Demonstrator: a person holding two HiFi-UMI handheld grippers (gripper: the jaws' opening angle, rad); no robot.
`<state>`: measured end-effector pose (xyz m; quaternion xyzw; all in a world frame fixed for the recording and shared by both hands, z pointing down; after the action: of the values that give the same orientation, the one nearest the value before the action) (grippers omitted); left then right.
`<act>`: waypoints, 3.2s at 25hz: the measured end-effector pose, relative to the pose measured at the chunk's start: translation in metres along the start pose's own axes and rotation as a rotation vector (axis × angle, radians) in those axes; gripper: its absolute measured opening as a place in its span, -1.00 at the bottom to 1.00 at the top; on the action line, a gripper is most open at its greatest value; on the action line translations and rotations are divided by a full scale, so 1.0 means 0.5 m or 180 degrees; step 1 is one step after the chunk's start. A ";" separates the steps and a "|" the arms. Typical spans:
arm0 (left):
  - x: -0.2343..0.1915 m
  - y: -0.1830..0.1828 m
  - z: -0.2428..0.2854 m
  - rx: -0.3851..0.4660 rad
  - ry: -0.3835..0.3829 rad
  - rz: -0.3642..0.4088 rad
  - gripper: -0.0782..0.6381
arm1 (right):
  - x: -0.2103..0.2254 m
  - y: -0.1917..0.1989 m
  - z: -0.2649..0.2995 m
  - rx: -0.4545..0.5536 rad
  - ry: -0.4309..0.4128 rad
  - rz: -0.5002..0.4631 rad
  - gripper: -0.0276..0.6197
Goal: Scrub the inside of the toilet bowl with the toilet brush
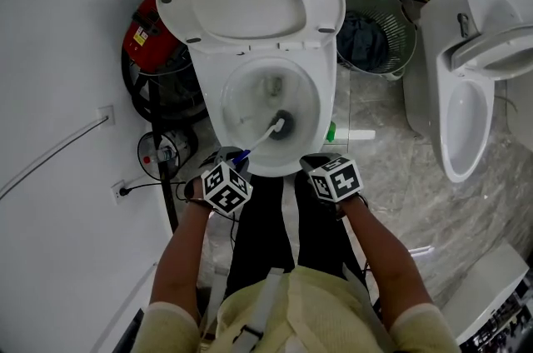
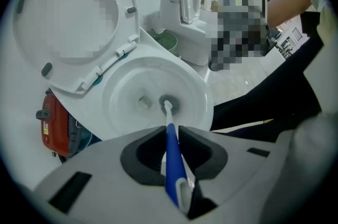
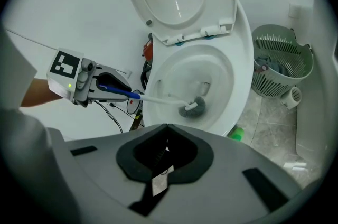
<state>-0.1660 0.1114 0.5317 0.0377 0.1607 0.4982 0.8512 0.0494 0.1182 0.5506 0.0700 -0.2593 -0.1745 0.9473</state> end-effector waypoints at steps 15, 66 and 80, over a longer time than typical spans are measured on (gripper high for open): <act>-0.024 0.063 -0.063 -0.0161 -0.0463 -0.0279 -0.56 | -0.023 -0.006 0.010 -0.0054 -0.0019 -0.0079 -0.87; -0.076 -0.143 -0.007 0.0288 -0.0281 -0.0155 -0.57 | 0.029 0.012 -0.008 0.0103 0.0014 0.0172 -0.87; 0.005 -0.105 -0.034 0.0230 -0.0047 0.0089 -0.57 | 0.024 0.000 -0.018 0.0060 0.0014 0.0082 -0.87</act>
<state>-0.1265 0.0858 0.5032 0.0743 0.1718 0.5036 0.8434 0.0638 0.1140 0.5486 0.0760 -0.2598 -0.1597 0.9493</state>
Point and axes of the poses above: the fingertips, and each gripper's own axes: z forward along the fingers, x to its right, y out of its underside, the point moved 9 cm from there along -z, backward along the fingers, and after that the axes turned 8 degrees about y, right-handed, at the moved point
